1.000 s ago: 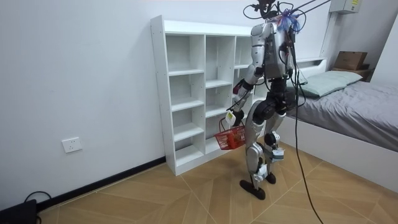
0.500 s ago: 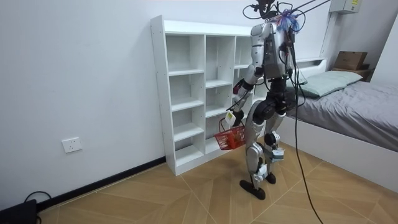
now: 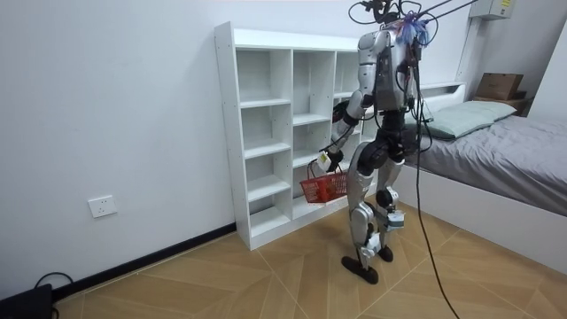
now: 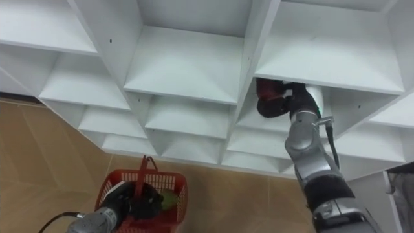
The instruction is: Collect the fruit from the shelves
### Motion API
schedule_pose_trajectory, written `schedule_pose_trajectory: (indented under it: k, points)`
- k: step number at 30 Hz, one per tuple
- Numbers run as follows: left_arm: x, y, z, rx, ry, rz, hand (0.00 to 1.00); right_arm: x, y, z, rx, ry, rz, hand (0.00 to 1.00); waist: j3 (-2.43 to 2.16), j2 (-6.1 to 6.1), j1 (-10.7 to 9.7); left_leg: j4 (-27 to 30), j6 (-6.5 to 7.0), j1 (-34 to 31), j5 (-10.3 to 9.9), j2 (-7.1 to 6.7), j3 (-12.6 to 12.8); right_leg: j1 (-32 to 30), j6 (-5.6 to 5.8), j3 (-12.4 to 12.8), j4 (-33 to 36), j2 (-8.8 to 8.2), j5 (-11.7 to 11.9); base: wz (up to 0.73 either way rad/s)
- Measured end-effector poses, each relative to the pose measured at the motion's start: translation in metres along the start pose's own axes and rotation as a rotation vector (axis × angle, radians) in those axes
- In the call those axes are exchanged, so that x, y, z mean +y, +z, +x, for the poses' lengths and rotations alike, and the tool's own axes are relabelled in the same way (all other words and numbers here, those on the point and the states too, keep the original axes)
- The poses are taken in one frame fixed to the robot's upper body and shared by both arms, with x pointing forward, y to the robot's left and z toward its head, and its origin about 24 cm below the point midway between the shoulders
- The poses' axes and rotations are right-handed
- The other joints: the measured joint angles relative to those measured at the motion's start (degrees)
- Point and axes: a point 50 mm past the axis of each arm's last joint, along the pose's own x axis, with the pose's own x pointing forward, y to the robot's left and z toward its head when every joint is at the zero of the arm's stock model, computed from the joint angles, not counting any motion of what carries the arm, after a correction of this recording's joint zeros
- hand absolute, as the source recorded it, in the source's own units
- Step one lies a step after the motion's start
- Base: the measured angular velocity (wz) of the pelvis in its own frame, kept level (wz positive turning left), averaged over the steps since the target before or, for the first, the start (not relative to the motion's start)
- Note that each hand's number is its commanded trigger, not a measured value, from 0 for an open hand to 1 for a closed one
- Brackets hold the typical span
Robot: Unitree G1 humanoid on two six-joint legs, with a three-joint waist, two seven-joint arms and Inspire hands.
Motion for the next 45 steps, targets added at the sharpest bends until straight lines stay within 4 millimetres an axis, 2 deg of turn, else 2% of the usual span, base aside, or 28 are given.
schedule_pose_trajectory:
  k: [1, 5, 8, 13, 16, 22, 26, 28, 39, 45]
  points:
    - [-0.002, 0.000, -0.001, -0.006, 0.001, -0.011, 1.00, 0.005, -0.003, -0.006, 0.002, 0.022, 0.012, 1.00, -0.46, 0.02, -0.3, -1.1, 0.00, 1.4, 0.0, -0.02, 0.3, 0.9, 0.05, 0.2, -0.3, 0.12, 0.0, -0.04]
    - [-0.008, -0.001, 0.000, -0.004, 0.019, -0.030, 1.00, 0.019, -0.014, -0.029, 0.015, 0.069, 0.055, 1.00, -0.63, 0.31, -2.3, -3.0, 0.00, 6.1, 0.0, -0.10, 0.6, 5.3, 0.42, 0.5, -1.6, 0.35, 0.0, -0.05]
    - [-0.010, 0.002, -0.001, -0.027, 0.017, -0.039, 1.00, 0.023, -0.017, -0.035, 0.024, 0.090, 0.058, 1.00, -0.73, 0.48, -3.8, -3.8, 0.00, 8.2, 0.0, -0.13, 0.7, 7.0, 0.48, 0.8, -2.0, 0.52, 0.0, -0.05]
    - [-0.014, 0.009, -0.004, -0.077, 0.004, -0.106, 1.00, 0.029, -0.021, -0.051, 0.017, 0.106, 0.074, 1.00, -0.88, 0.89, -4.6, -5.6, -0.10, 11.3, 0.1, 0.04, 1.7, 9.2, 0.58, 2.1, -2.8, 1.21, 0.0, -0.11]
    - [-0.018, 0.011, -0.003, -0.084, -0.004, -0.112, 1.00, 0.034, -0.023, -0.058, 0.015, 0.125, 0.063, 1.00, -0.86, 1.10, -5.0, -6.2, -0.13, 11.8, 0.1, 0.03, 2.0, 9.4, 0.63, 2.4, -3.0, 1.26, -0.1, -0.05]
    - [-0.017, 0.010, -0.003, -0.080, 0.002, -0.129, 1.00, 0.038, -0.022, -0.059, -0.007, 0.170, -0.004, 1.00, -0.61, 1.47, -6.3, -6.7, -0.14, 12.9, 0.1, -0.02, 2.1, 10.4, 0.70, 2.3, -3.5, 1.24, -0.1, -0.01]
    - [-0.016, 0.010, -0.003, -0.079, 0.013, -0.130, 1.00, 0.040, -0.019, -0.060, -0.014, 0.189, 0.008, 1.00, -0.20, 2.06, -6.8, -7.4, -0.19, 13.9, 0.0, -0.05, 2.1, 11.2, 0.89, 3.0, -3.9, 1.44, -0.3, -0.02]
    - [-0.016, 0.010, -0.003, -0.079, 0.014, -0.129, 1.00, 0.041, -0.020, -0.063, -0.017, 0.193, 0.013, 1.00, -0.15, 2.15, -6.8, -7.6, -0.21, 14.2, 0.0, -0.06, 2.1, 11.2, 0.92, 3.5, -3.9, 1.58, -0.3, -0.05]
    - [-0.010, 0.011, -0.004, -0.081, 0.049, -0.130, 1.00, 0.045, -0.030, -0.077, 0.012, 0.254, 0.024, 1.00, -0.16, 2.19, -7.0, -8.4, -0.39, 15.6, -0.2, 0.10, 3.6, 11.4, 0.93, 5.1, -3.8, 2.36, -0.4, -0.09]
    - [-0.006, 0.021, -0.005, -0.128, 0.058, -0.145, 1.00, 0.047, -0.037, -0.085, 0.031, 0.302, 0.019, 1.00, -0.18, 2.24, -7.0, -8.5, -0.46, 15.6, -0.2, 0.17, 3.9, 11.3, 0.91, 5.2, -3.8, 2.44, -0.4, -0.01]
